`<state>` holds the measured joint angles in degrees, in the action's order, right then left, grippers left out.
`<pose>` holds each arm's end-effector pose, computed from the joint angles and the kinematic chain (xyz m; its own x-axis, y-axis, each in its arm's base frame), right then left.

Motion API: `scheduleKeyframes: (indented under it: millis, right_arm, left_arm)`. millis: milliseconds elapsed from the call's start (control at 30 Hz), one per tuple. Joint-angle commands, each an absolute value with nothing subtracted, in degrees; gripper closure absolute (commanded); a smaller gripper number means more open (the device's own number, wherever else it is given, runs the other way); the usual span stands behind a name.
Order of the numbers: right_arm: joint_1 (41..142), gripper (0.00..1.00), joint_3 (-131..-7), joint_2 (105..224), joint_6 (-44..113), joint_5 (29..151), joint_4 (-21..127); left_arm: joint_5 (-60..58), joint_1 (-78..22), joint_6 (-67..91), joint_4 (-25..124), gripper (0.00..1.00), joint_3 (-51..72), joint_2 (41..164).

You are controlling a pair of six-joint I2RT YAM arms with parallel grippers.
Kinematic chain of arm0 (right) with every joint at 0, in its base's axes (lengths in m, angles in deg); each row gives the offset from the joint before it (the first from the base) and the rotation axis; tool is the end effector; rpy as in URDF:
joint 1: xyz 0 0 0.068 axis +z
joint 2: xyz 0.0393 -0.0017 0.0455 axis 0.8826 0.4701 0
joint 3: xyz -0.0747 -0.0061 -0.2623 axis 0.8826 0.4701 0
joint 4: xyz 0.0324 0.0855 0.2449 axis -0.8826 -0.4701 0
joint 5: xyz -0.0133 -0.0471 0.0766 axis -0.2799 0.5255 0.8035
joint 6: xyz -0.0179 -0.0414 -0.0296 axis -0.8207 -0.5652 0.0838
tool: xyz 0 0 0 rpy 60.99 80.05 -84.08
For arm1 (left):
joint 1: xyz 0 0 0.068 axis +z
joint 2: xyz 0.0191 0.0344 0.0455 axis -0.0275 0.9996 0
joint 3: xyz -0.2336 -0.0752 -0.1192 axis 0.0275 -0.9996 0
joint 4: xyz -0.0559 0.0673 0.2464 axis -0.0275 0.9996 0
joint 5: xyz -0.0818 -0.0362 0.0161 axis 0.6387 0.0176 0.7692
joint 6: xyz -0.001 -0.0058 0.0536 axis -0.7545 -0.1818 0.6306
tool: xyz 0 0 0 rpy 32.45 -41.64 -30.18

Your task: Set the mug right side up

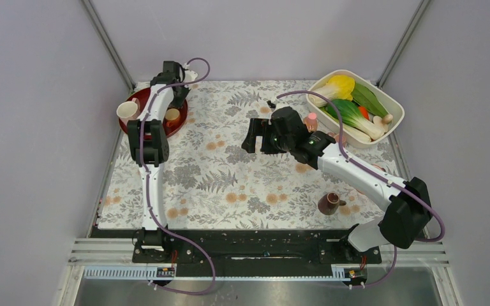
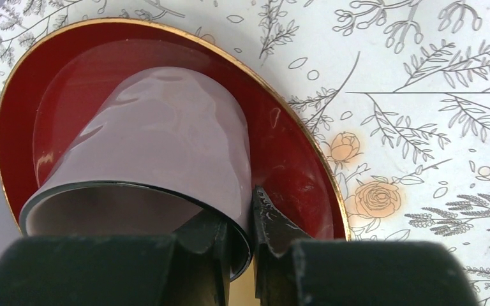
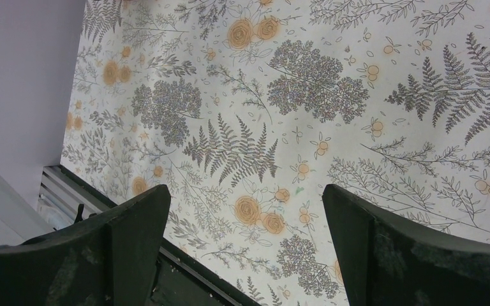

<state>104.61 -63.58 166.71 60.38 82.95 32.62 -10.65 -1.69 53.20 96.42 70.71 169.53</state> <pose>0.2435 0.2252 0.3174 -0.7186 0.0751 -0.6913 -0.3557 0.8145 0.4583 0.5447 -0.0003 0.1994 -0.7170 0.4969 -0.4888 0.3955 0.8675 0.3017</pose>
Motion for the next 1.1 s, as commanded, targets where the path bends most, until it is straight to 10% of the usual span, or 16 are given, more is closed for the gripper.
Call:
scheduleKeyframes:
  millis: [0, 133, 267, 500, 1067]
  right_arm:
    - [105.13, 0.01, -63.67, 166.38, 60.03, 83.64, 34.15]
    - [105.19, 0.01, -63.67, 166.29, 60.05, 83.59, 34.06]
    - [105.15, 0.01, -63.75, 166.34, 60.06, 83.66, 34.04]
    - [105.14, 0.01, -63.82, 166.57, 60.05, 83.83, 34.0]
    - [105.19, 0.01, -67.76, 165.25, 54.42, 77.88, 26.88]
  left_arm:
    - [-11.05, -1.57, 55.24, 94.09, 1.0, 69.8, 164.43]
    - [-10.33, -1.57, 54.91, 93.78, 1.0, 67.96, 162.97]
    - [-10.66, -1.57, 54.39, 92.71, 0.7, 68.23, 162.39]
    - [-11.79, -1.57, 53.02, 89.11, 0.47, 68.41, 161.45]
    - [0.2, -2.46, 47.5, 96.44, 0.22, 64.85, 145.93]
